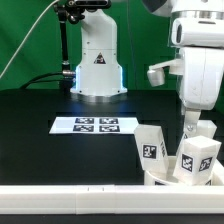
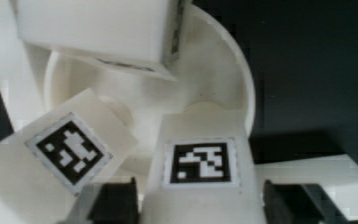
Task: Assemble stool
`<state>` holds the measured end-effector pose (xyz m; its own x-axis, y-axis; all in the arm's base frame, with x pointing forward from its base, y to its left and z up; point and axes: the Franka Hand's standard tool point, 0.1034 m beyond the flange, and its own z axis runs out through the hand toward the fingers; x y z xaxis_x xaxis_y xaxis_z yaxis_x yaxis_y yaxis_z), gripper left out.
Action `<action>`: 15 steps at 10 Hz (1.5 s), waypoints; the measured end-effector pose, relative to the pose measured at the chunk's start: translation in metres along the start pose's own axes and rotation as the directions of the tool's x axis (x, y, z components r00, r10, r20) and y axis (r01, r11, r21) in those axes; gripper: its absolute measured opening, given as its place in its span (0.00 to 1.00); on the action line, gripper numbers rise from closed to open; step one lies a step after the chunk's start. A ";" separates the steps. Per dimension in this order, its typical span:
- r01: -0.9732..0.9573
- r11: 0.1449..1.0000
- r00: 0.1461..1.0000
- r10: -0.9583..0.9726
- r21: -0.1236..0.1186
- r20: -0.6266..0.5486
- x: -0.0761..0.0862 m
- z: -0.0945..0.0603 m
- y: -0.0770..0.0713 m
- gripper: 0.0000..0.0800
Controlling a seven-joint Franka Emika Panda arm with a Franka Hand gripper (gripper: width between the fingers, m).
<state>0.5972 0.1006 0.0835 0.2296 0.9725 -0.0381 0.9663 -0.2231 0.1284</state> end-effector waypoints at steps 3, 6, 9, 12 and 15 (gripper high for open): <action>-0.061 0.998 0.998 0.061 0.001 -0.001 0.000 0.000 0.000 0.42; -0.384 0.923 0.923 0.384 0.004 -0.002 0.000 0.001 -0.003 0.42; -0.684 0.730 0.730 0.684 0.011 -0.002 0.003 0.001 -0.005 0.42; -0.823 0.568 0.568 0.823 0.012 0.001 0.004 0.001 -0.005 0.42; -0.895 0.446 0.446 0.895 0.013 0.003 0.005 0.001 -0.005 0.42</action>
Offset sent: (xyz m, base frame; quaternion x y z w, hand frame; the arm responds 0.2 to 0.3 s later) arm 0.0000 0.0000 0.0000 0.0000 0.0000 0.1296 0.9916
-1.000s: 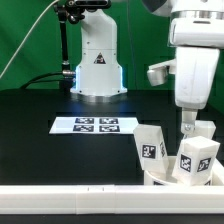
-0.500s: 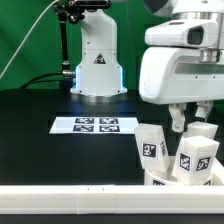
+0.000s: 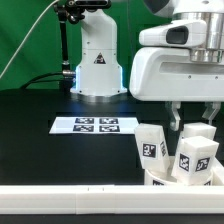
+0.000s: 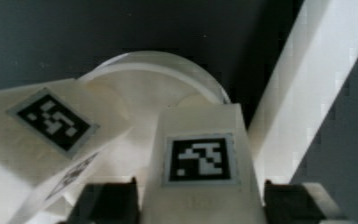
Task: Assemble stool
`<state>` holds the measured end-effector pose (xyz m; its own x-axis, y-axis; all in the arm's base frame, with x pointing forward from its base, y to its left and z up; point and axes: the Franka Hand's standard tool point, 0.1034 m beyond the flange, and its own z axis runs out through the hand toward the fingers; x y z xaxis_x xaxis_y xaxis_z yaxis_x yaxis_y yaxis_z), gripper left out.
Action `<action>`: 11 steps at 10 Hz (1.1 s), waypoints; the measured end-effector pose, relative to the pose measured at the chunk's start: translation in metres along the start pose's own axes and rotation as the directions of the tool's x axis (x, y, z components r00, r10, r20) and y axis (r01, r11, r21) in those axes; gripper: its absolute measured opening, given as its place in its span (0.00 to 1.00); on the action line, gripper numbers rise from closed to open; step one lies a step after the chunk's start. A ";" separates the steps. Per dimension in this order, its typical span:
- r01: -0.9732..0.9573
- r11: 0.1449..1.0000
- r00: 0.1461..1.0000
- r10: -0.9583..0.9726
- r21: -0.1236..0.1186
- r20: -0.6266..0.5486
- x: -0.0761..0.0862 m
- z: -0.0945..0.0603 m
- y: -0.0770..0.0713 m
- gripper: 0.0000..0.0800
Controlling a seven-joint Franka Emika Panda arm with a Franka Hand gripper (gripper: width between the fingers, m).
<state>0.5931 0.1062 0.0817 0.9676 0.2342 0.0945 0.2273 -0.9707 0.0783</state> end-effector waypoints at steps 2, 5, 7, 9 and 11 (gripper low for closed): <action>-0.157 0.988 0.988 0.157 0.008 0.001 0.000 0.000 -0.001 0.42; -0.430 0.902 0.903 0.430 0.034 -0.002 0.001 0.001 -0.004 0.42; -0.612 0.790 0.791 0.612 0.050 0.004 0.002 0.001 -0.006 0.42; -0.755 0.653 0.656 0.755 0.063 0.024 0.002 0.000 -0.008 0.42; -0.875 0.480 0.483 0.874 0.065 0.048 0.002 0.000 -0.012 0.42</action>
Offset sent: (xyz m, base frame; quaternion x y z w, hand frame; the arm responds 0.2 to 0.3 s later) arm 0.0000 0.0000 0.0000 0.0000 0.0000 0.2571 0.9664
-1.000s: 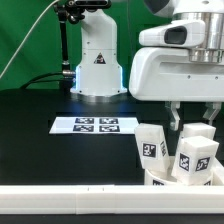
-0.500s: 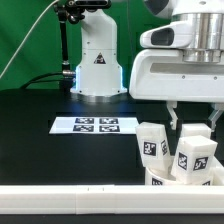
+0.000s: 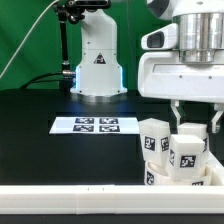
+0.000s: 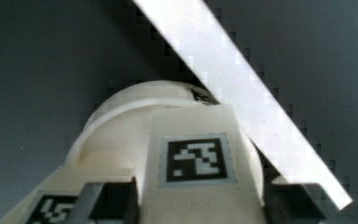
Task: Assemble stool
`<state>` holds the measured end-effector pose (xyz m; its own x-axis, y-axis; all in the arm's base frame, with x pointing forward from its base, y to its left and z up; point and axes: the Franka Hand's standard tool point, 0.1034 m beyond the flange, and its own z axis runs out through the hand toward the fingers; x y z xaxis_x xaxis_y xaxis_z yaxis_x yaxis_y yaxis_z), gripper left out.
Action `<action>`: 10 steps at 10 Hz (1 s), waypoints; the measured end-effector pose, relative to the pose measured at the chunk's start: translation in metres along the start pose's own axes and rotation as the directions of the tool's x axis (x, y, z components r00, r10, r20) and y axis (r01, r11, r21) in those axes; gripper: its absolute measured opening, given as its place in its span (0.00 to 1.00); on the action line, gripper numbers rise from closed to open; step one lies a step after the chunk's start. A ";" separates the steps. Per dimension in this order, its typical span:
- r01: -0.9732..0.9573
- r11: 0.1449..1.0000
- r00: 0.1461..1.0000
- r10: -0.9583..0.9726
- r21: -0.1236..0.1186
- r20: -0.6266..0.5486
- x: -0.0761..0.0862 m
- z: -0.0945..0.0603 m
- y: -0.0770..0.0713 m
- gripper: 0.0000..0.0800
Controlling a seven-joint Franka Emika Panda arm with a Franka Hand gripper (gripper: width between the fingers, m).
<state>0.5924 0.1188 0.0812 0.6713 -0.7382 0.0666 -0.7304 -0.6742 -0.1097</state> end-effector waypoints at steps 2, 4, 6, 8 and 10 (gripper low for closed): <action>-0.177 0.984 0.984 0.177 0.007 0.012 -0.002 0.000 -0.002 0.42; -0.323 0.946 0.946 0.323 0.013 0.028 -0.004 -0.001 -0.003 0.42; -0.466 0.885 0.884 0.465 0.015 0.050 -0.004 -0.001 -0.004 0.42; -0.631 0.776 0.773 0.629 0.007 0.080 -0.003 0.000 -0.003 0.42; -0.784 0.621 0.617 0.780 -0.007 0.110 -0.001 0.000 -0.002 0.42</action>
Offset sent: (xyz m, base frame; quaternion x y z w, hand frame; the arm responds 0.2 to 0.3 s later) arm -0.0008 0.0033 0.0005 0.0046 -0.0018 0.2094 0.9778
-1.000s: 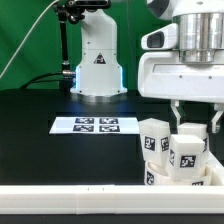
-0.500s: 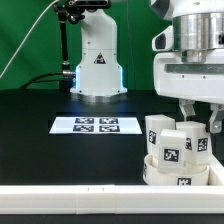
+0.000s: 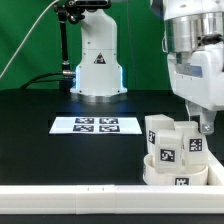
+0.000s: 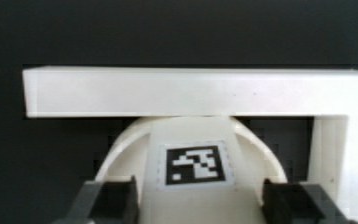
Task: Assemble stool
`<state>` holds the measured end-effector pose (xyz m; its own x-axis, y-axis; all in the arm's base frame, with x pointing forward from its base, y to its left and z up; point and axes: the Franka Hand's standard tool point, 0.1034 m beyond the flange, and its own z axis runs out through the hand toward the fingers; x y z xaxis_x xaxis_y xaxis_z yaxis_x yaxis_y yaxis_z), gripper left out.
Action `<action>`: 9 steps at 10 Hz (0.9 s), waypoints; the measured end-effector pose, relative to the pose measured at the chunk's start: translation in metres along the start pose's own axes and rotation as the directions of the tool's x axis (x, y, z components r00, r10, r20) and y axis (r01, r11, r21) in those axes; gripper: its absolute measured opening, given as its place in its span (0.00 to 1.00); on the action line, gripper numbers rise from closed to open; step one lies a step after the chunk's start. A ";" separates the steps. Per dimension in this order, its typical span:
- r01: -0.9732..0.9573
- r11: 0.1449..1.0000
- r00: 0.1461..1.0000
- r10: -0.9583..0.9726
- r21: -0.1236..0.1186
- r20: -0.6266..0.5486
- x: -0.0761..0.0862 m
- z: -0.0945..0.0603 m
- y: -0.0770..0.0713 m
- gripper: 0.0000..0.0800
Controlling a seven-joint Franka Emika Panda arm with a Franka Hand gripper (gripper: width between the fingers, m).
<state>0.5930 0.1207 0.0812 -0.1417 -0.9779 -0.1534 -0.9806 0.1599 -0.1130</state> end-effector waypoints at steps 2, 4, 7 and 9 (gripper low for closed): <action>-0.134 0.991 0.991 0.134 0.007 0.023 -0.001 0.000 -0.001 0.42; -0.245 0.970 0.969 0.244 0.002 0.038 -0.003 0.001 -0.001 0.42; -0.338 0.941 0.940 0.338 -0.004 0.043 -0.001 0.001 -0.001 0.42; -0.367 0.930 0.929 0.367 -0.008 0.048 -0.003 0.001 0.000 0.42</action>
Offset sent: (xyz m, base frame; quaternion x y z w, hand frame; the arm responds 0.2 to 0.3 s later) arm -0.0015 0.0062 0.0019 -0.0141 -0.0162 0.1488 0.9886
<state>0.5937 0.1237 0.0808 -0.4852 -0.8433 -0.2310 -0.8611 0.5067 -0.0412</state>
